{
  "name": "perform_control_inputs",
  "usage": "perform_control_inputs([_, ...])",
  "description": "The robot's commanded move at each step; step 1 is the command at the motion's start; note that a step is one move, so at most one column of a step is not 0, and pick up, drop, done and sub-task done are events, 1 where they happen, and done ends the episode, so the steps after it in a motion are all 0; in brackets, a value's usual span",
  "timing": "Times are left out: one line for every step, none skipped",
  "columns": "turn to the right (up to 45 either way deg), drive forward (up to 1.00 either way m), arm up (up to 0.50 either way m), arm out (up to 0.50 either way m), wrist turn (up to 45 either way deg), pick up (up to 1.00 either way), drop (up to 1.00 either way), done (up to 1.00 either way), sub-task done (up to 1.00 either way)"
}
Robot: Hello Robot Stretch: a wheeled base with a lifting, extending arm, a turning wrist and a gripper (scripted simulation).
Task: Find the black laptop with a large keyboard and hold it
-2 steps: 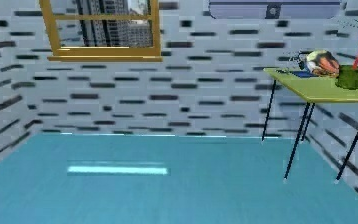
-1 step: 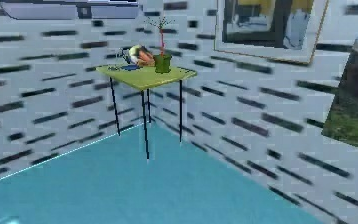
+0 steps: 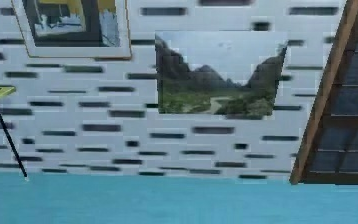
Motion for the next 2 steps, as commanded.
perform_control_inputs([0.0, 0.05, 0.00, 0.00, 0.0, 0.00, 0.00, 0.00, 0.00])
perform_control_inputs([-45.0, 0.00, 0.00, 0.00, 0.0, 0.00, 0.00, 0.00, 0.00])
